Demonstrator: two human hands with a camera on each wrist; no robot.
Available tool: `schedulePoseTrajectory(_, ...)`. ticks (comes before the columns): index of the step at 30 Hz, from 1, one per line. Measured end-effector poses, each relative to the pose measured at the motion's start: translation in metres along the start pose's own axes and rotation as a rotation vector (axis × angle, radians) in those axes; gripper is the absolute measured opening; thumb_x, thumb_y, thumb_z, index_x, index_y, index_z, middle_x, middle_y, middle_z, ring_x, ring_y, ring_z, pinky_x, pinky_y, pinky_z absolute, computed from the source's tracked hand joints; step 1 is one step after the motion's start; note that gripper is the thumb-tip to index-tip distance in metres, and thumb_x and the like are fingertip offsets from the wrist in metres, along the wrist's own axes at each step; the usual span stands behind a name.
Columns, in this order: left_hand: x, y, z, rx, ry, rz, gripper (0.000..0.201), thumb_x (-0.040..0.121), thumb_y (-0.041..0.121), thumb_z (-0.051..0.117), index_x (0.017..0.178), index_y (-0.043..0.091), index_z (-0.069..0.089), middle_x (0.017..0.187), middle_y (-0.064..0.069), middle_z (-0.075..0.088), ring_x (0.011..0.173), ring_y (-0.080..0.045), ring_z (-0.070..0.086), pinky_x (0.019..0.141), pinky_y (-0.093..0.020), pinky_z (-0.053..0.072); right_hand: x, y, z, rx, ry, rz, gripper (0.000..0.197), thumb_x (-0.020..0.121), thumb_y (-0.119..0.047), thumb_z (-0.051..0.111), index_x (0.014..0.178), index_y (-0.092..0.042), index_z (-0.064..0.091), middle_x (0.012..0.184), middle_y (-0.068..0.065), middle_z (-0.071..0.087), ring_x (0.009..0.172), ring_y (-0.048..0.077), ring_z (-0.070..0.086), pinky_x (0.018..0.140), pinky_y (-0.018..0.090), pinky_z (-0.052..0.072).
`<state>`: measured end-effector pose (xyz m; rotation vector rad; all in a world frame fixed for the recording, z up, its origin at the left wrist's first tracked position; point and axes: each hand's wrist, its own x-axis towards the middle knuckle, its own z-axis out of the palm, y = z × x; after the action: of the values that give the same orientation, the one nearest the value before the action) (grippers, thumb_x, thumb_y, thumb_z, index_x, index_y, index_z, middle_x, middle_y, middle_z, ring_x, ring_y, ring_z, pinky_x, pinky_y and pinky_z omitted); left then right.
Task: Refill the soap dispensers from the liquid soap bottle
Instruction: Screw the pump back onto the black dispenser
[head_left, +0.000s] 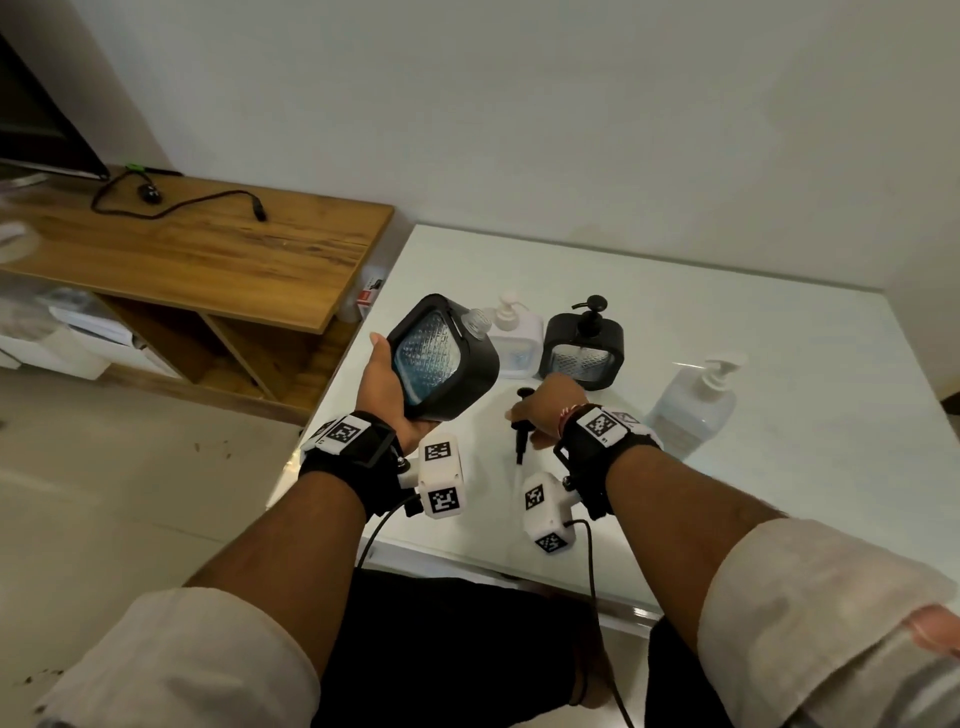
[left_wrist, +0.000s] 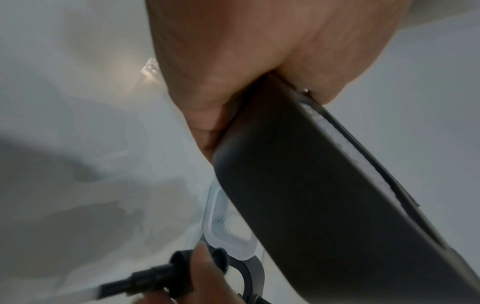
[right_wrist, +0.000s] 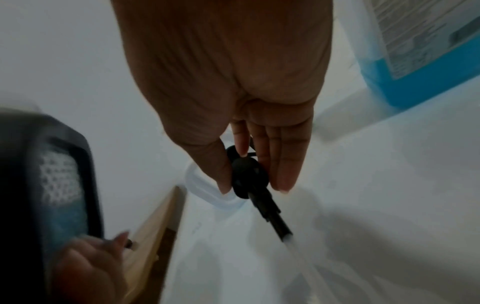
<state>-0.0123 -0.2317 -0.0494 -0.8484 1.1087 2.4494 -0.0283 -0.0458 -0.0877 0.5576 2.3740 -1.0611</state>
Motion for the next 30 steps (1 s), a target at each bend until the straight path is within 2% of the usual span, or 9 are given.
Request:
schedulePoseTrajectory(2, 0.001, -0.001, -0.001, -0.010, -0.018, -0.007, 0.067, 0.100, 0.072, 0.034, 0.130, 0.021, 0.064, 0.124, -0.018, 0.070, 0.109, -0.039, 0.069, 0.064, -0.048, 0.063, -0.010, -0.006, -0.014, 0.106, 0.024, -0.046, 0.038, 0.078, -0.021, 0.079, 0.105, 0.000, 0.062, 0.093, 0.014, 0.072, 0.068, 0.026, 0.071, 0.058, 0.034, 0.061)
schedulePoseTrajectory(5, -0.001, -0.002, 0.000, -0.024, -0.037, -0.007, 0.068, 0.099, 0.073, 0.034, 0.131, 0.022, 0.065, 0.128, -0.017, 0.069, 0.114, -0.039, 0.068, 0.076, -0.049, 0.061, -0.026, -0.009, -0.036, 0.207, 0.067, -0.122, 0.031, 0.080, -0.020, 0.077, 0.099, 0.003, 0.066, 0.091, 0.014, 0.073, 0.072, 0.026, 0.071, 0.068, 0.038, 0.062)
schedulePoseTrajectory(9, -0.011, -0.002, 0.005, 0.002, -0.053, 0.019, 0.063, 0.101, 0.070, 0.031, 0.116, 0.021, 0.067, 0.123, -0.016, 0.069, 0.111, -0.036, 0.067, 0.078, -0.049, 0.056, -0.051, -0.006, -0.065, 0.325, 0.189, -0.200, 0.021, 0.078, -0.018, 0.078, 0.073, -0.003, 0.065, 0.083, 0.018, 0.071, 0.064, 0.026, 0.066, 0.062, 0.035, 0.061)
schedulePoseTrajectory(11, -0.016, -0.004, 0.007, 0.035, -0.051, 0.029, 0.059, 0.102, 0.069, 0.031, 0.110, 0.023, 0.067, 0.118, -0.015, 0.069, 0.104, -0.035, 0.067, 0.075, -0.048, 0.055, -0.064, -0.004, -0.079, 0.413, 0.259, -0.233, 0.030, 0.077, -0.014, 0.079, 0.061, -0.009, 0.054, 0.079, 0.019, 0.069, 0.057, 0.027, 0.065, 0.060, 0.035, 0.060)
schedulePoseTrajectory(15, -0.018, -0.010, 0.007, 0.048, -0.059, 0.013, 0.058, 0.101, 0.071, 0.033, 0.115, 0.025, 0.067, 0.127, -0.015, 0.068, 0.108, -0.036, 0.066, 0.076, -0.047, 0.055, -0.085, 0.001, -0.102, 0.651, 0.337, -0.267, 0.031, 0.075, -0.010, 0.080, 0.080, -0.011, 0.049, 0.082, 0.018, 0.068, 0.054, 0.024, 0.062, 0.065, 0.041, 0.058)
schedulePoseTrajectory(19, -0.022, -0.019, 0.010, 0.066, -0.064, 0.001, 0.062, 0.099, 0.072, 0.036, 0.122, 0.023, 0.065, 0.128, -0.016, 0.067, 0.108, -0.038, 0.066, 0.080, -0.049, 0.055, -0.102, 0.001, -0.120, 0.888, 0.371, -0.339, 0.039, 0.079, -0.006, 0.077, 0.101, -0.010, 0.045, 0.087, 0.022, 0.069, 0.058, 0.024, 0.063, 0.059, 0.034, 0.055)
schedulePoseTrajectory(22, -0.025, -0.028, 0.013, 0.130, -0.055, 0.008, 0.064, 0.098, 0.073, 0.037, 0.133, 0.025, 0.059, 0.130, -0.017, 0.065, 0.110, -0.039, 0.064, 0.084, -0.051, 0.054, -0.111, -0.001, -0.129, 1.043, 0.362, -0.401, 0.042, 0.081, -0.004, 0.074, 0.110, -0.011, 0.044, 0.088, 0.020, 0.071, 0.064, 0.026, 0.066, 0.064, 0.034, 0.055)
schedulePoseTrajectory(27, -0.028, -0.038, 0.016, 0.160, -0.093, -0.014, 0.063, 0.096, 0.076, 0.038, 0.123, 0.026, 0.065, 0.132, -0.015, 0.066, 0.122, -0.040, 0.062, 0.104, -0.058, 0.049, -0.119, -0.008, -0.132, 1.132, 0.378, -0.475, 0.047, 0.082, -0.003, 0.072, 0.118, -0.013, 0.043, 0.094, 0.021, 0.071, 0.075, 0.030, 0.070, 0.068, 0.033, 0.057)
schedulePoseTrajectory(30, -0.029, -0.038, 0.016, 0.164, -0.109, -0.027, 0.068, 0.094, 0.078, 0.039, 0.128, 0.026, 0.066, 0.133, -0.014, 0.067, 0.122, -0.040, 0.063, 0.106, -0.060, 0.048, -0.124, -0.012, -0.131, 1.173, 0.364, -0.519, 0.045, 0.084, 0.000, 0.070, 0.118, -0.012, 0.042, 0.094, 0.022, 0.070, 0.076, 0.031, 0.070, 0.064, 0.030, 0.056)
